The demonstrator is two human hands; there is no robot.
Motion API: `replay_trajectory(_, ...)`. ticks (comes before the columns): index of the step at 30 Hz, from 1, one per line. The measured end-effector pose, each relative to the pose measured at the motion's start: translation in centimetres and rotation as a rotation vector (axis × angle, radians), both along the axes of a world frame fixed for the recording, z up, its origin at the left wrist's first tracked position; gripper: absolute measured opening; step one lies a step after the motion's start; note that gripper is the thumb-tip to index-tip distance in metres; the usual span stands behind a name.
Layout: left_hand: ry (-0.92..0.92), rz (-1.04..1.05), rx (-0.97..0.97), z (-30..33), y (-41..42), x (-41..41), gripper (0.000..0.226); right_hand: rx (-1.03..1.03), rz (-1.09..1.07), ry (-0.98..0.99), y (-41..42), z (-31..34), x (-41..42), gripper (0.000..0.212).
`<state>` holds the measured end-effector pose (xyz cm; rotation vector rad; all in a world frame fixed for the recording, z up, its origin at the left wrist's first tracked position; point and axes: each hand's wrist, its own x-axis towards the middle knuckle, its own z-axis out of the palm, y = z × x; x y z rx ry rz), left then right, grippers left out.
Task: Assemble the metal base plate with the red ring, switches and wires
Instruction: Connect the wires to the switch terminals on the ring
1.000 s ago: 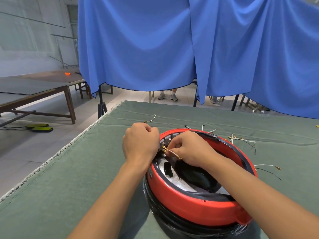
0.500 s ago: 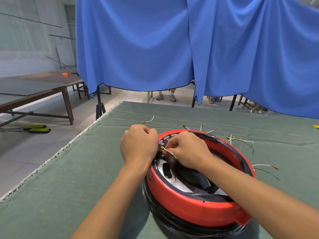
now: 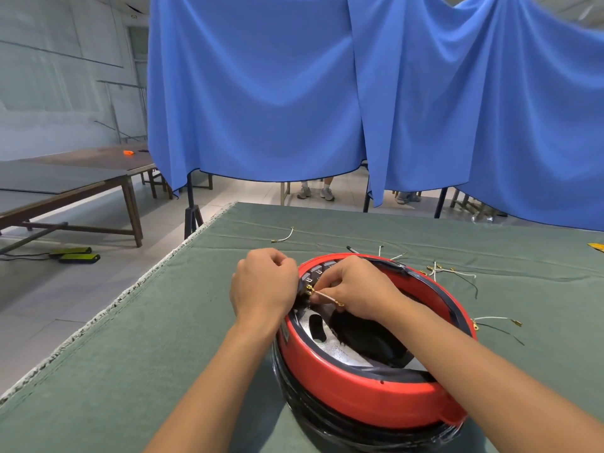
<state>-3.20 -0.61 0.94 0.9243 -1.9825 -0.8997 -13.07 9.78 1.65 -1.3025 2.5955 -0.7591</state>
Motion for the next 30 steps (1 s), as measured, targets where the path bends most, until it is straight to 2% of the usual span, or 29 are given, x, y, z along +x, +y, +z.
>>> replay_trajectory(3,-0.009,-0.008,0.016,0.1,-0.2,0.1,0.02,0.006,-0.027,0.081,-0.1,-0.1,0.2,0.005)
replay_trajectory(6,-0.025,-0.014,0.035,0.3,0.1,0.1,0.022,0.01,-0.065,0.169,-0.2,-0.2,0.3,0.009)
replay_trajectory(12,-0.042,-0.034,0.033,0.3,0.3,0.2,0.017,-0.008,-0.078,0.204,0.0,-0.3,0.3,0.011)
replay_trajectory(17,-0.085,-0.08,0.027,0.3,0.7,0.1,0.018,0.016,-0.069,0.118,0.1,-0.1,-0.1,0.006)
replay_trajectory(20,-0.125,-0.125,0.039,0.5,1.0,0.0,0.016,0.026,-0.036,0.084,0.2,0.1,-0.3,0.01)
replay_trajectory(22,-0.165,-0.15,0.017,0.5,1.3,-0.1,0.017,-0.008,-0.028,0.077,0.5,0.2,-0.4,0.004)
replay_trajectory(26,-0.191,-0.208,0.013,0.2,1.7,-0.2,0.032,-0.063,-0.034,0.049,1.5,0.8,-0.3,0.013)
replay_trajectory(30,-0.16,-0.246,0.025,0.1,1.6,-0.2,0.034,-0.234,-0.19,0.084,3.6,2.0,-0.8,0.018)
